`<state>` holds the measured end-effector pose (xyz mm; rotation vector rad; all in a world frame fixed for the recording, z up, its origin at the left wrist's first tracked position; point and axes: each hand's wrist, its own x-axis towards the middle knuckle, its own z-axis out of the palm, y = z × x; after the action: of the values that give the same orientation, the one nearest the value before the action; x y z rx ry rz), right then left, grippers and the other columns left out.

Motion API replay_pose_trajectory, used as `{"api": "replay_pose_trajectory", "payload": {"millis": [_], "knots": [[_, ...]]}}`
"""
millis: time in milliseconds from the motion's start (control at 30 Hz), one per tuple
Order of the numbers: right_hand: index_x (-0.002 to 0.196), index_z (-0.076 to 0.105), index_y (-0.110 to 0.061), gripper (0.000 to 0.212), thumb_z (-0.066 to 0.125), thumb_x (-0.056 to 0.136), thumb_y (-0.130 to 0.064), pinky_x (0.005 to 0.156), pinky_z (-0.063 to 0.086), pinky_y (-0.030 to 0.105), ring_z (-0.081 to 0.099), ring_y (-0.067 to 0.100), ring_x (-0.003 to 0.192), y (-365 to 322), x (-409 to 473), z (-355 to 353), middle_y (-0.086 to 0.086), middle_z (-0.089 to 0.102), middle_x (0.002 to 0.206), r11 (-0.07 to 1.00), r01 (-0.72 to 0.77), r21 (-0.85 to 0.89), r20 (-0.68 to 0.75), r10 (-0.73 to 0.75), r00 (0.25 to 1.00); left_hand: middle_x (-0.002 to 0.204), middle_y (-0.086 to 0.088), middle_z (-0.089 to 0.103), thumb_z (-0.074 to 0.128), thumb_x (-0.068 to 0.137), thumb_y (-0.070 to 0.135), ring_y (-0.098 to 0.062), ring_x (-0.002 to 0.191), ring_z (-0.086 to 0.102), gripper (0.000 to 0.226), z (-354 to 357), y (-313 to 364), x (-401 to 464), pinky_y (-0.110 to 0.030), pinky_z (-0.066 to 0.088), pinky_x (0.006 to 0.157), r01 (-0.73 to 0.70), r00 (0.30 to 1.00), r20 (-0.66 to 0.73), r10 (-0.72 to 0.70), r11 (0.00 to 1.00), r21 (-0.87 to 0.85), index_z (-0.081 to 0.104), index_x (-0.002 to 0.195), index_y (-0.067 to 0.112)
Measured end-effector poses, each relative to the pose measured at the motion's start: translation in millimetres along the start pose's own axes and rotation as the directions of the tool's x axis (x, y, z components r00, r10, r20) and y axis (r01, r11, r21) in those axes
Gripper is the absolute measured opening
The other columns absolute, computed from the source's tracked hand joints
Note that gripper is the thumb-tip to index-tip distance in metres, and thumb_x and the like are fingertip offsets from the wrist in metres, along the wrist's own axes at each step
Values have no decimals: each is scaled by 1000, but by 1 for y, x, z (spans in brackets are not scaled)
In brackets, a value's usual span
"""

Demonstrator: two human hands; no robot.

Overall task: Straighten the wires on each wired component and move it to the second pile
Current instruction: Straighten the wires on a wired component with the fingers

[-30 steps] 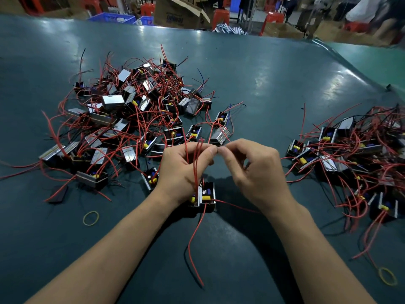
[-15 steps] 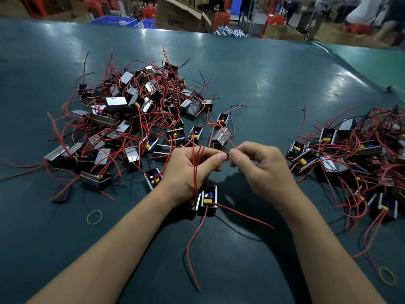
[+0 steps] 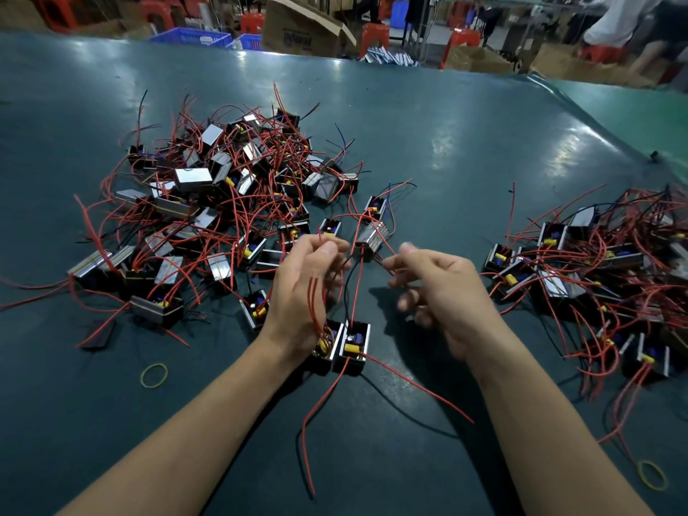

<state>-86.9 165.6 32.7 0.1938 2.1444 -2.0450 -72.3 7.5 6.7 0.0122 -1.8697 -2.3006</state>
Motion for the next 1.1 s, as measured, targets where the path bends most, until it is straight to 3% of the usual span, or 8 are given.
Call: {"api": "replay_pose_trajectory", "payload": {"millis": [67,167,333,500,567,700,767,1100], "knots": [[98,66,-12,10,63,94,-21,32,28,15,57,11,44,2,-3,8,1,72,78,1000,-9,5,87,8,996,69,7,55,38,87,35,-9,65,48,22,-4,-3,-2,-25,39,59,-60,998,-27,61,997,53,54,85,20],[114,59,-8,24,64,91,-11,32,31,16,61,12,49,3,-4,19,5,74,85,992,-38,119,204,13,979,62,4,46,35,89,27,-14,56,39,21,-5,-5,-4,-33,32,56,-132,989,-43,141,975,177,49,77,17],[92,66,-4,5,61,93,-4,38,40,17,59,11,48,2,-2,20,6,70,72,986,-16,165,138,-7,990,62,14,55,41,93,24,-4,58,46,24,-5,2,-5,-16,36,56,-193,980,-14,199,963,186,59,81,13],[84,68,-3,15,61,94,-13,43,49,21,62,15,50,1,-4,18,6,67,73,983,52,177,48,-62,997,70,11,65,54,92,24,-10,63,58,20,-2,7,-10,-29,49,60,-304,948,4,318,902,307,67,83,11],[93,67,-1,7,62,92,-5,45,50,21,62,15,48,1,-5,16,11,61,72,979,134,152,7,-137,991,75,6,68,60,91,22,-17,70,64,15,-2,6,-13,-37,54,67,-402,910,69,408,831,385,70,85,13],[93,61,-4,8,60,92,3,46,52,21,64,16,50,-1,-9,14,11,63,73,959,234,159,-6,-236,972,82,19,62,67,88,20,-9,76,58,11,0,4,-13,-17,43,71,-550,809,177,561,613,567,75,89,12],[91,62,-5,3,60,93,-2,48,54,23,68,18,55,-2,-10,14,10,68,74,953,234,193,24,-243,970,84,21,61,69,86,15,-12,79,59,9,-1,4,-11,-19,45,73,-554,786,153,599,572,605,76,91,11],[92,62,-8,6,60,93,-3,50,55,25,73,23,67,-4,-11,11,12,74,76,943,260,208,61,-278,959,88,5,71,73,82,20,-14,84,62,21,-3,3,-10,-37,53,78,-447,874,106,475,699,558,77,102,17]]}}
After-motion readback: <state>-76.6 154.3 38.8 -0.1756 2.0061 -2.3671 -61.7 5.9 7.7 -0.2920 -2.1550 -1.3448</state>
